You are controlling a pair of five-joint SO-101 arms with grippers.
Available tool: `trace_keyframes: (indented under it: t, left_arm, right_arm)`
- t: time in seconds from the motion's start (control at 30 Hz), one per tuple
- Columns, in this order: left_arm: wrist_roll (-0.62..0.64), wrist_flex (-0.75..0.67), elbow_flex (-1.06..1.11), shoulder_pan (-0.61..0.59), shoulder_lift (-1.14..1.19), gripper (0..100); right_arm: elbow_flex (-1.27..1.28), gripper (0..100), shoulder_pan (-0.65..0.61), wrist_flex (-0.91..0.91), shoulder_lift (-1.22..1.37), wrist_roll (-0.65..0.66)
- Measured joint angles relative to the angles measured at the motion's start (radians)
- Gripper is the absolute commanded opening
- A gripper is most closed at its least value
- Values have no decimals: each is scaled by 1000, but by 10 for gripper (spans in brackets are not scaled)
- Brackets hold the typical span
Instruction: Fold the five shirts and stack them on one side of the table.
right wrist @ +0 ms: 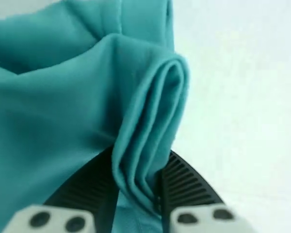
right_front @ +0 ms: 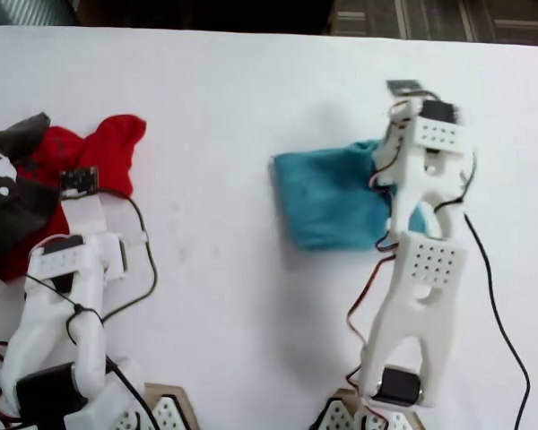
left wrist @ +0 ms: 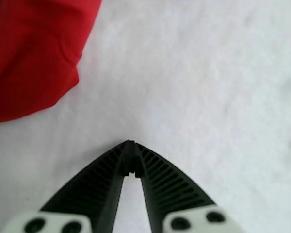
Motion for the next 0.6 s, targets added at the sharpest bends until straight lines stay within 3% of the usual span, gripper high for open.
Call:
trace_keyframes:
  t: [0.27, 0.6]
  left_arm:
    - [0, 0, 0, 0, 0, 27]
    - [0, 0, 0, 0, 0, 27]
  right_arm:
    - [-143, 21, 146, 8, 2, 107]
    - [-163, 21, 301, -164, 23, 190]
